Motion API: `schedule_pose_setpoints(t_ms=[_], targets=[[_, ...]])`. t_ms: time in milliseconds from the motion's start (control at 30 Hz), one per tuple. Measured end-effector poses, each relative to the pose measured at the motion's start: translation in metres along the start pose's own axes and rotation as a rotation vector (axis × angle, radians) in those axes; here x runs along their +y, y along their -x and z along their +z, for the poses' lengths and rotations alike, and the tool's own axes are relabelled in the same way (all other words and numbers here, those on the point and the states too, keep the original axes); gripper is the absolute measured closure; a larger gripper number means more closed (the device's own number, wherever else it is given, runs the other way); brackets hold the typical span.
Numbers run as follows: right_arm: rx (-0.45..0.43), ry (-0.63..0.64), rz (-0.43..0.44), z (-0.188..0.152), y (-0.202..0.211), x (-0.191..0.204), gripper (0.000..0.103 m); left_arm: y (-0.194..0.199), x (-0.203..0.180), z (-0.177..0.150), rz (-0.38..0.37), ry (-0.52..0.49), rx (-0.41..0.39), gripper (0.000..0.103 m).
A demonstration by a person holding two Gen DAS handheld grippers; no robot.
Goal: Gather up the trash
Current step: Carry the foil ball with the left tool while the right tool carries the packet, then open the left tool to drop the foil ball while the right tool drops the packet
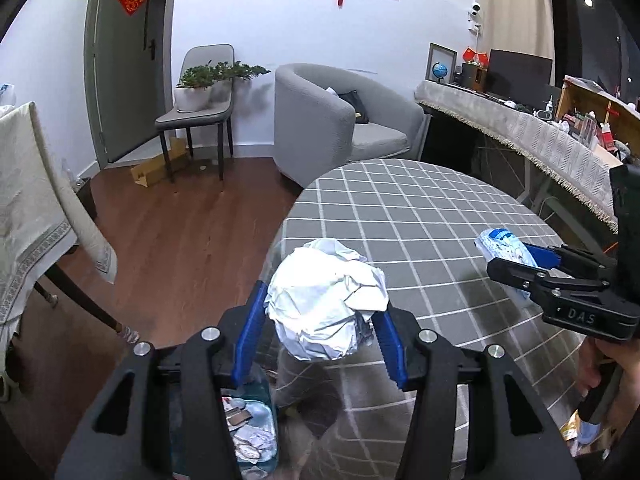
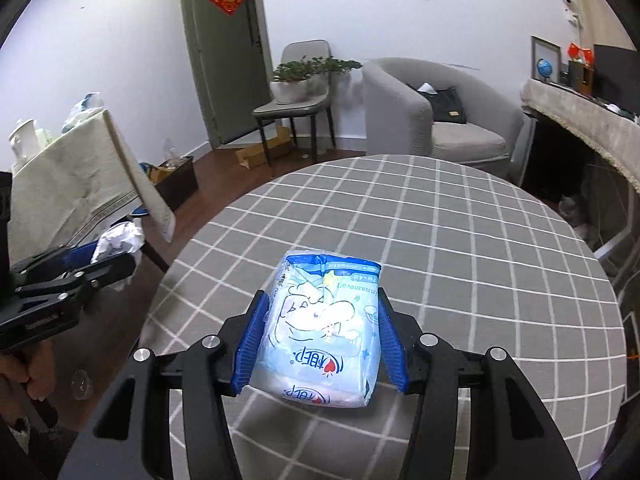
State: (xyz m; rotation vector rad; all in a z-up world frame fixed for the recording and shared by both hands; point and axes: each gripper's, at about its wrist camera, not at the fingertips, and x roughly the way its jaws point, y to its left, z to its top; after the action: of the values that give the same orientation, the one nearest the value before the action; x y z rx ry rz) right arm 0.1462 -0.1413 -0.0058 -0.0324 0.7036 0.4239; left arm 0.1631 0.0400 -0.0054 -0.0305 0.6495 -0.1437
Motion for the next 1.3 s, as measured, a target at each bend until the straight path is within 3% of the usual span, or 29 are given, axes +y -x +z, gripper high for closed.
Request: schedule_pose_setpoints(t_ms=[200, 600, 1000, 1300], targets=[[-0.011, 0.032, 0.051, 0.010, -0.005, 0.024, 0.050, -0.003, 0.027, -0.007, 0.028, 0.023, 0.022, 0.048], [-0.013, 0.102, 0.162, 0.032, -0.020, 0.097, 0.050, -0.031, 0.099, -0.045, 0.086, 0.090, 0.144, 0.048], [0.039, 0.160, 0.243, 0.037, -0.057, 0.172, 0.050, -0.075, 0.173, -0.111, 0.121, 0.166, 0.357, 0.048], [0.107, 0.197, 0.276, 0.025, -0.089, 0.213, 0.050, -0.104, 0.190, -0.154, 0.094, 0.169, 0.538, 0.046]])
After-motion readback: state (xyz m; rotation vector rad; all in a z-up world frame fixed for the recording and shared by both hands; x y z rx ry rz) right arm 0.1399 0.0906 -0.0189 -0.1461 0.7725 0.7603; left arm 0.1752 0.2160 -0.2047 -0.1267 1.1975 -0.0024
